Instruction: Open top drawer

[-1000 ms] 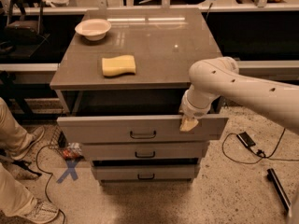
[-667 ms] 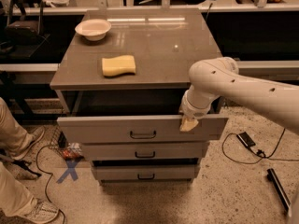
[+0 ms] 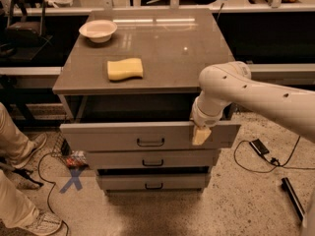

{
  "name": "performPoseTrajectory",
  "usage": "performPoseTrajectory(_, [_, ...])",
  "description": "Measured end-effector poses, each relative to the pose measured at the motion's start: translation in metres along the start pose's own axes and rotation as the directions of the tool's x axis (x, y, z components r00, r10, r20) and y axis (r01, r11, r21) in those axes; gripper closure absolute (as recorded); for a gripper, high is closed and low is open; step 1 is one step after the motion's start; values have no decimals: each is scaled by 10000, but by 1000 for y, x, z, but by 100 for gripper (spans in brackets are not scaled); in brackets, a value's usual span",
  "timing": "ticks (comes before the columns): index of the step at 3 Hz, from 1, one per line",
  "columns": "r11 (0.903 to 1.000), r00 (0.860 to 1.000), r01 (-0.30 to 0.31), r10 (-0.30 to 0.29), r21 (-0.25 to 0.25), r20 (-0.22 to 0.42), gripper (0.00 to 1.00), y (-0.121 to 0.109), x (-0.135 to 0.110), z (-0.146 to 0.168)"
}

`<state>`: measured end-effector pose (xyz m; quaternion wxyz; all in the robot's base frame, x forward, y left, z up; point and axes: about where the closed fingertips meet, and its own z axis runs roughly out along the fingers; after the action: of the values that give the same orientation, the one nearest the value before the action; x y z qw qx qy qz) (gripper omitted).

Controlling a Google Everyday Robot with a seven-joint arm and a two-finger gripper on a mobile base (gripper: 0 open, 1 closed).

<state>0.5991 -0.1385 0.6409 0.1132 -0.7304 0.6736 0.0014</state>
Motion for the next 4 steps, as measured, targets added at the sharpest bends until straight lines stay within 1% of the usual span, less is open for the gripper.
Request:
performPoseTrajectory(1, [9999,9999,55,-54,-101,144,0,3,1,1])
performPoseTrajectory(2, [9995,9990,44,-30,-306,453,0,14,4,-3])
performPoseTrajectory(3, [9975,9975,-210,255,-668,664,0,30,9,-8])
performPoseTrajectory(4, [9930,9954,-512,594,-1068,755,18,46,12,-6])
